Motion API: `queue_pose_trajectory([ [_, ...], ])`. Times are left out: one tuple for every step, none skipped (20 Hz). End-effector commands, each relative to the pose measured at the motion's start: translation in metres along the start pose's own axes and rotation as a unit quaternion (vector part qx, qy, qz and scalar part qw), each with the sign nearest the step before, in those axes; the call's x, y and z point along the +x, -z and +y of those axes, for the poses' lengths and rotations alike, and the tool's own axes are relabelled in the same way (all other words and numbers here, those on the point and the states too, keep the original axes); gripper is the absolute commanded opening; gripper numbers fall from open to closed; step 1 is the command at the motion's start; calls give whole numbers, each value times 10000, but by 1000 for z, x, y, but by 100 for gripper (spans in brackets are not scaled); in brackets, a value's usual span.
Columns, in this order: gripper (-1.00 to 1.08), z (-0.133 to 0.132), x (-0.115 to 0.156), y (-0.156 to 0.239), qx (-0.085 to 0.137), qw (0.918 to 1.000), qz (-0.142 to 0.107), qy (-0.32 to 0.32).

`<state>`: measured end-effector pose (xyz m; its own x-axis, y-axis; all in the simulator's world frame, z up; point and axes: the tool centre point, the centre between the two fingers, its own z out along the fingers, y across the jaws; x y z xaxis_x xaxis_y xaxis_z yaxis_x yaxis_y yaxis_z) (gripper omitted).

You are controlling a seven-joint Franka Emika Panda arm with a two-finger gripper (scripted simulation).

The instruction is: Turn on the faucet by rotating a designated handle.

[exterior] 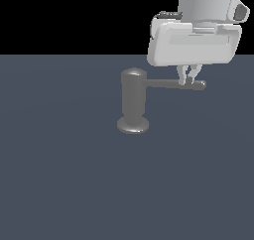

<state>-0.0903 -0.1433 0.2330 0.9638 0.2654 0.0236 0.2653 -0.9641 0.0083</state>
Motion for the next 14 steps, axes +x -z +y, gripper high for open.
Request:
queue_pose_trajectory([
  [-100,14,-7,-12,38,9999,-119,-70],
  [-100,18,-6,-12,38,9999,-119,-70],
  [-100,21,-6,-12,38,9999,-119,-70],
  [-100,25,-5,-12,38,9999,-119,-70],
  [-100,29,-5,-12,38,9999,-119,-70],
  [-100,33,-4,-12,38,9999,-119,-70],
  [-100,36,-3,-12,38,9999,-119,-70],
  [-100,40,-3,-12,40,9999,-118,-69],
  [-100,40,-3,-12,40,9999,-118,-69],
  [-100,24,13,0,3,9999,9,105],
  [-100,26,15,0,4,9999,7,102],
  [-100,28,17,-1,5,10000,5,99],
  [-100,30,19,-1,5,10000,2,96],
  [-100,32,22,-1,6,10000,0,93],
])
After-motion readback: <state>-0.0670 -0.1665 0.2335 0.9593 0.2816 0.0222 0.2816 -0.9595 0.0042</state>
